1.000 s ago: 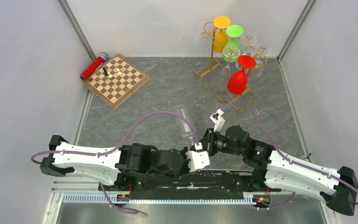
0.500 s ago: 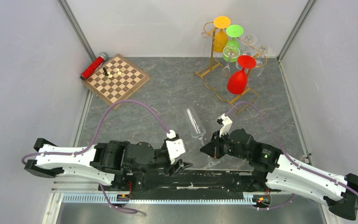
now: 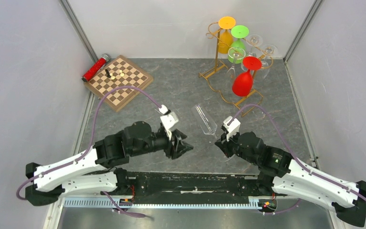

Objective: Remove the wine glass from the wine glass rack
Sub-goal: Place the wine glass at the center of the board.

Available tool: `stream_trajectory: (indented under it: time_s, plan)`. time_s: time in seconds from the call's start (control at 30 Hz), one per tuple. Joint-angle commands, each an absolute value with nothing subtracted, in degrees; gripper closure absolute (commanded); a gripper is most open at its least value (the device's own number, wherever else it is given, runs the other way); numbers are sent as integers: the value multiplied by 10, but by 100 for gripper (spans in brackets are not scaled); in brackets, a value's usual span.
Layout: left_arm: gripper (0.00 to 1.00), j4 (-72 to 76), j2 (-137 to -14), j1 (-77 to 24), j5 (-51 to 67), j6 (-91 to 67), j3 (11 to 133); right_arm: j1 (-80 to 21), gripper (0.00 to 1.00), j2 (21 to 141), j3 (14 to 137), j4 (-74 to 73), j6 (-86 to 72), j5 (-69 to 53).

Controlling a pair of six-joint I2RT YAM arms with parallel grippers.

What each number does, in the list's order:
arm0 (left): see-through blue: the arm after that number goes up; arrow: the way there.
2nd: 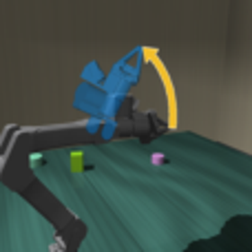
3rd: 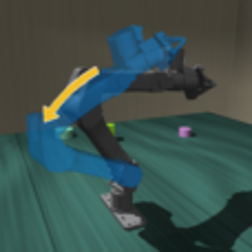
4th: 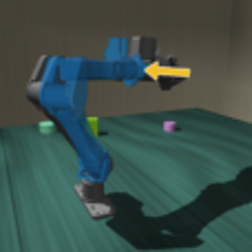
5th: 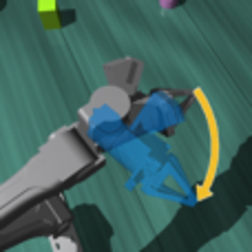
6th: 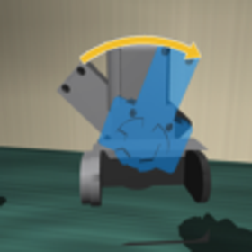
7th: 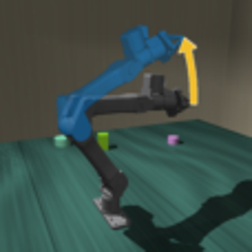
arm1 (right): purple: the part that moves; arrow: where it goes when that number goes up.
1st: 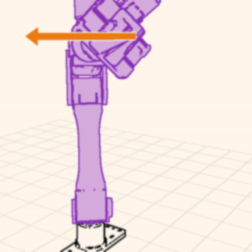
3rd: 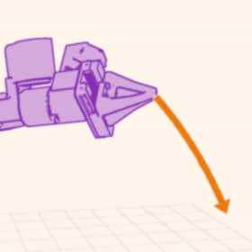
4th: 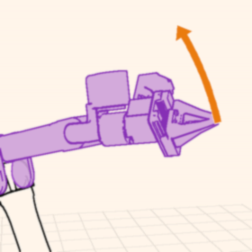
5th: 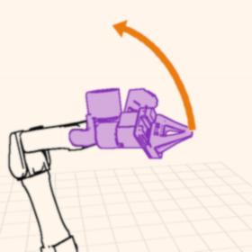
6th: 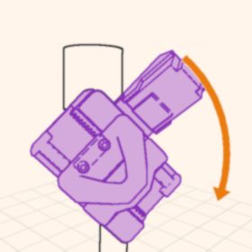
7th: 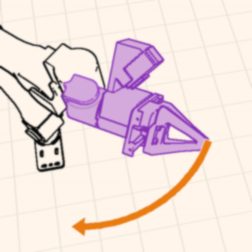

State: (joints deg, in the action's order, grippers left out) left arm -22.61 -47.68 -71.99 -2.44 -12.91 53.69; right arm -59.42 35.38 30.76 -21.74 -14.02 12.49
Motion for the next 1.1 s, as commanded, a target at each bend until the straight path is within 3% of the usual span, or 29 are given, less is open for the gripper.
stream_trajectory:
  time_s: [0.0, 0.23, 0.67, 1.07]
  plan:
    - [40, -167, -458, -629, 88, -201, 539, -596, 100, 353, 338, -170, -6, 171]
    - [34, -154, -485, -544, 141, -259, 547, -596, 100, 319, 299, -130, 122, 158]
    - [34, -121, -509, -357, 248, -387, 534, -595, 100, 260, 268, -123, 290, 160]
    - [36, -114, -542, -293, 353, -447, 520, -596, 100, 272, 288, -100, 347, 144]
